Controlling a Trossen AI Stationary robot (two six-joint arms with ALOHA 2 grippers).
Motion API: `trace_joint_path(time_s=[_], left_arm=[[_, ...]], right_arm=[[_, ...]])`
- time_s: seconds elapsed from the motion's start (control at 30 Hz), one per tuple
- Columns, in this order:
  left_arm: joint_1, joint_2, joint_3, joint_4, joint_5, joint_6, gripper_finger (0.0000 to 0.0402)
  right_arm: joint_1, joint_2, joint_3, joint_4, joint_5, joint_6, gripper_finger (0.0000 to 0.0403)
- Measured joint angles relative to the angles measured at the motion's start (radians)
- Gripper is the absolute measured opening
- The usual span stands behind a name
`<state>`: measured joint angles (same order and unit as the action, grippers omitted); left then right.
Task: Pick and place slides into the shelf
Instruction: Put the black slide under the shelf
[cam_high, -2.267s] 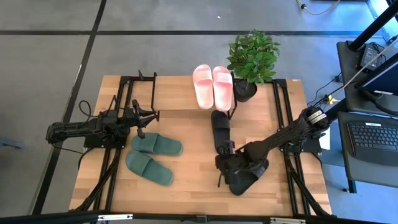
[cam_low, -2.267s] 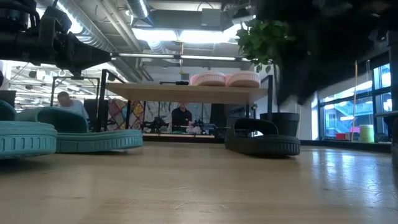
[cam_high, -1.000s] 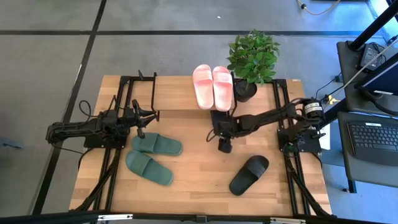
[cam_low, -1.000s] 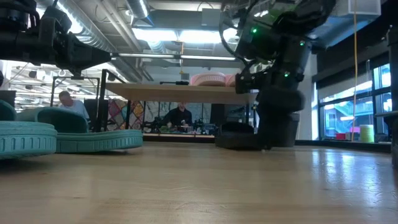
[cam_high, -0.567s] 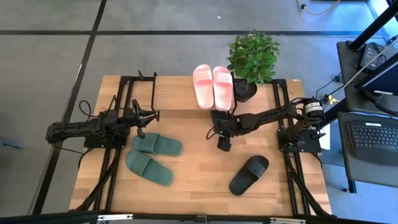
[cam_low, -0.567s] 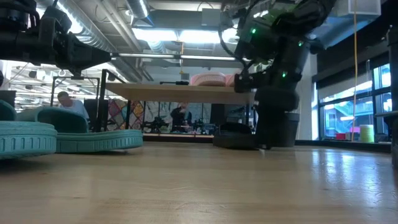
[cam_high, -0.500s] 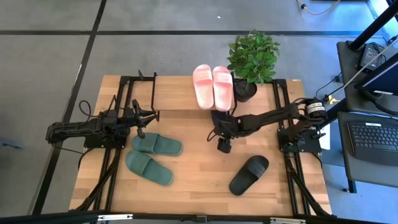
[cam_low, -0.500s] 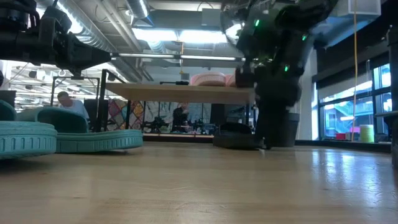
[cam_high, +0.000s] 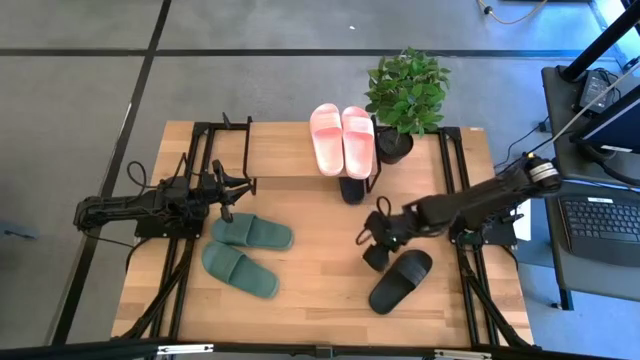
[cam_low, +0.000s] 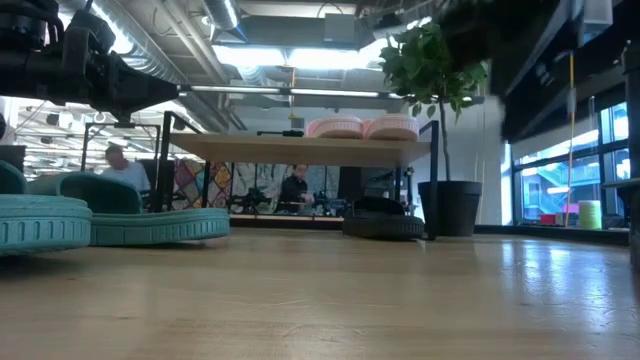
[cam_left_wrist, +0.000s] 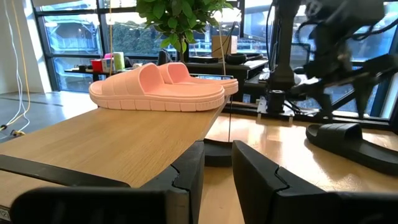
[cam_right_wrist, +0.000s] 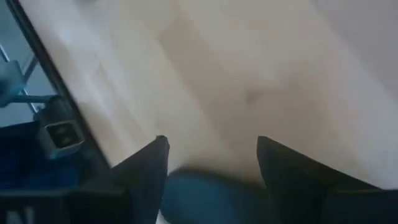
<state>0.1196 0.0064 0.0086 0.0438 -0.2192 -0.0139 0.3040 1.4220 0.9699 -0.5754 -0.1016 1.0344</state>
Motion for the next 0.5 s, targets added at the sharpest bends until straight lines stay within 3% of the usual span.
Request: trace_joint_path(time_s=[0.07, 0.3, 0.5], left_arm=[[0.000, 0.000, 0.000, 0.000, 0.000, 0.000, 0.0076], [0.000, 0.000, 0.000, 0.001, -0.008, 0.000, 0.0076], [0.000, 0.000, 0.000, 0.001, -0.009, 0.000, 0.0076]], right_arm=[[0.047, -0.004, 0.052, -0.082, 0.021, 0.053, 0.0244], [0.205, 0.074, 0.295, -0.454, 0.240, 0.200, 0.0244], [0.294, 0.226, 0.422, -0.613, 0.232, 0.315, 0.0244]])
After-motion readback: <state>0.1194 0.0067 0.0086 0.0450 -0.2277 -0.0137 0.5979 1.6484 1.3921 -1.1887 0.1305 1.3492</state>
